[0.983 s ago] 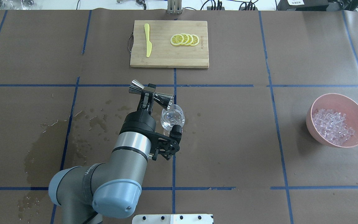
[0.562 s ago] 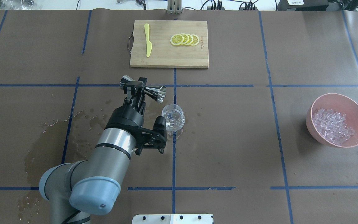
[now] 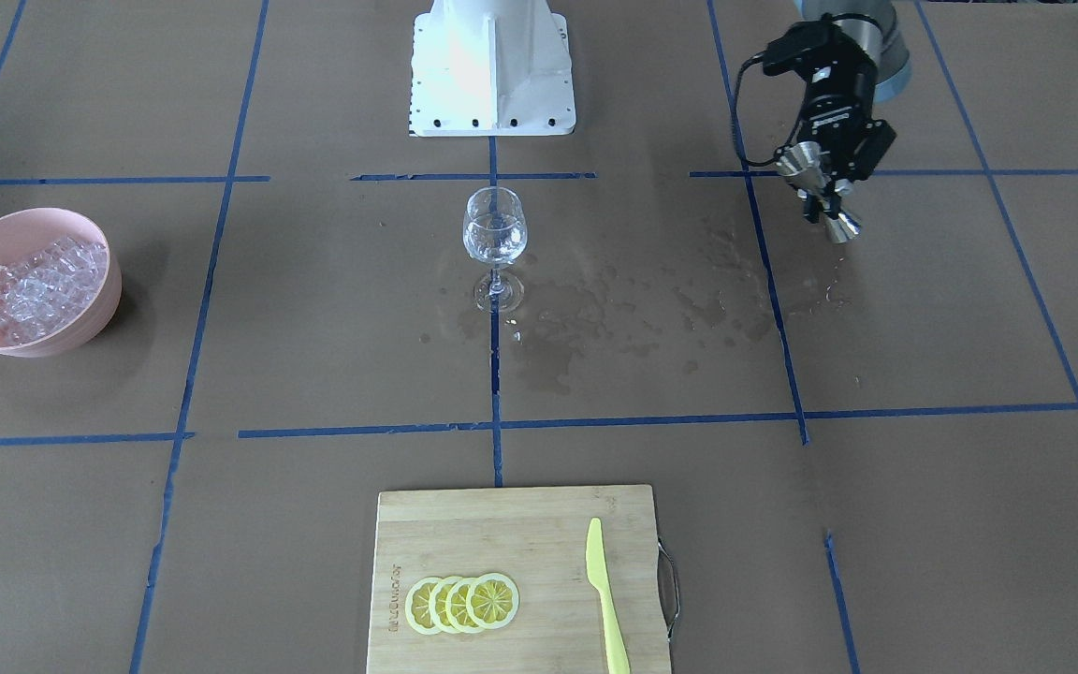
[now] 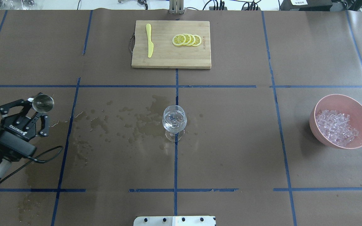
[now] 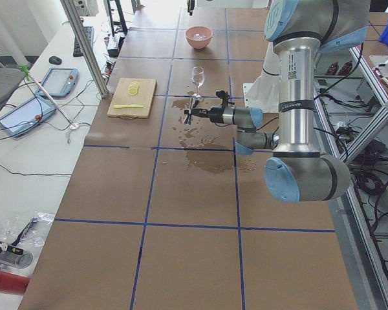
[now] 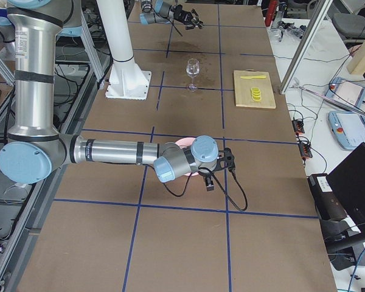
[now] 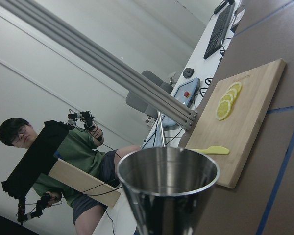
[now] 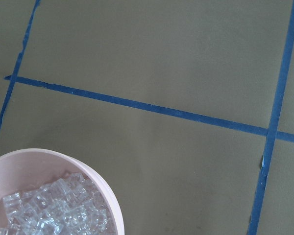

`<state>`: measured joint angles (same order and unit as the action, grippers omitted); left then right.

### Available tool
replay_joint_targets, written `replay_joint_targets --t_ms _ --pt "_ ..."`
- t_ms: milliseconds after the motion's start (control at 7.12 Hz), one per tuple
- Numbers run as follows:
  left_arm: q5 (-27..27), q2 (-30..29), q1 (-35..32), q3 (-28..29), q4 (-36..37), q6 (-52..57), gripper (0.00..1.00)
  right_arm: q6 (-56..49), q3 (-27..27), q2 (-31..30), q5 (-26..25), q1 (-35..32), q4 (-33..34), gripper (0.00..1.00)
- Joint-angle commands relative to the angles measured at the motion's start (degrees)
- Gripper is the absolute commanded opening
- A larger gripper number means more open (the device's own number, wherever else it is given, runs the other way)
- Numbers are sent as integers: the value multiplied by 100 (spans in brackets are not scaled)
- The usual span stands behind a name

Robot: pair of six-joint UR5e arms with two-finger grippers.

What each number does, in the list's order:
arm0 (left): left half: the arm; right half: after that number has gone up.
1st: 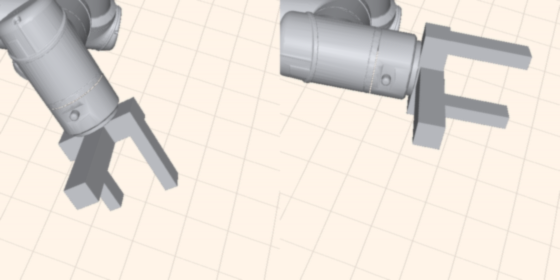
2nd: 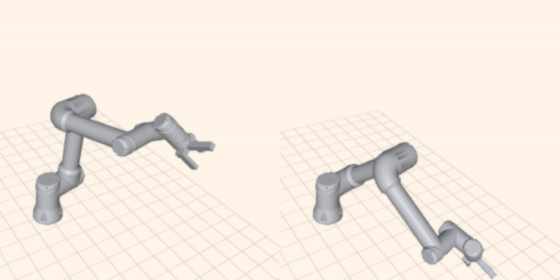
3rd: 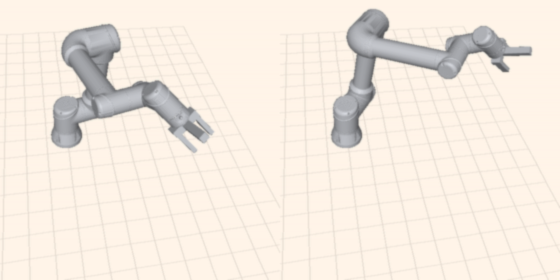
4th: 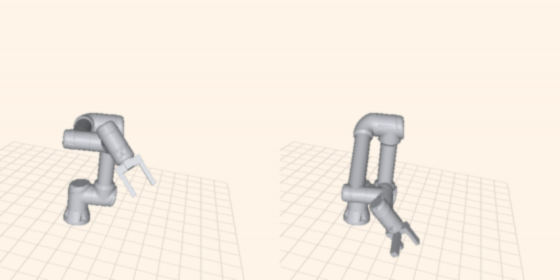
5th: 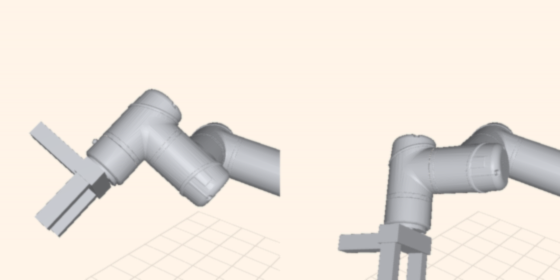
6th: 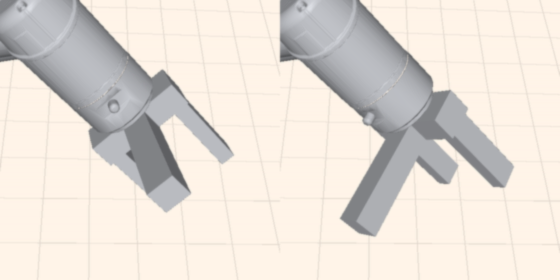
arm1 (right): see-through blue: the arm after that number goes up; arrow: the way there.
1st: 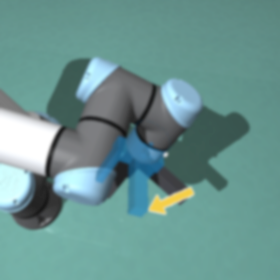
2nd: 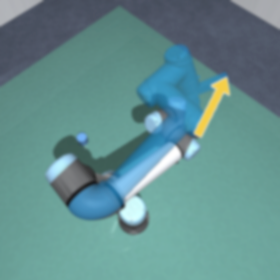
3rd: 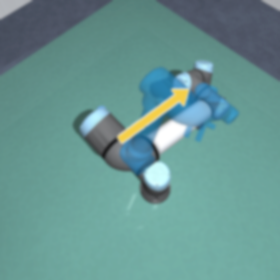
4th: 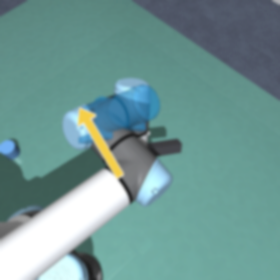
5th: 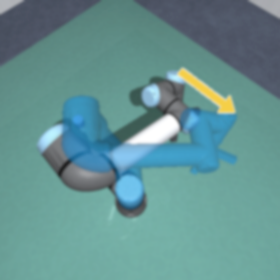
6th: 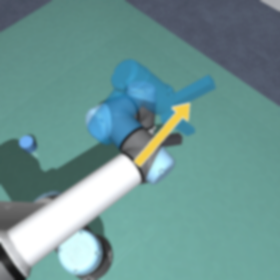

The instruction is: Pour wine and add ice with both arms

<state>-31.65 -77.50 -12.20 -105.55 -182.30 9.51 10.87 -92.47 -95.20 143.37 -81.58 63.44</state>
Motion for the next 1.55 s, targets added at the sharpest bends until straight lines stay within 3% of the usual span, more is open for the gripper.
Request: replay_joint_targets --t_ms 0,140,281,562,843,983,1405 --pt "-8 997 -1 367 -631 -536 0 12 -17 -33 -2 1 -147 100" --pt "-8 991 16 621 -640 -1147 0 12 -17 -59 -11 1 -226 100" --pt "-8 974 68 710 -623 -2484 0 12 -26 -68 -11 1 -227 100" --pt "-523 939 165 842 -440 -4923 0 12 -43 -77 -2 1 -235 100" --pt "-571 694 192 1001 -289 -5342 0 12 -52 -77 7 1 -235 100" --pt "-562 449 305 1167 -245 -6189 0 12 -52 -77 7 1 -235 100" --pt "-256 -106 447 1617 -227 -6154 0 12 -43 -86 15 1 -235 100"
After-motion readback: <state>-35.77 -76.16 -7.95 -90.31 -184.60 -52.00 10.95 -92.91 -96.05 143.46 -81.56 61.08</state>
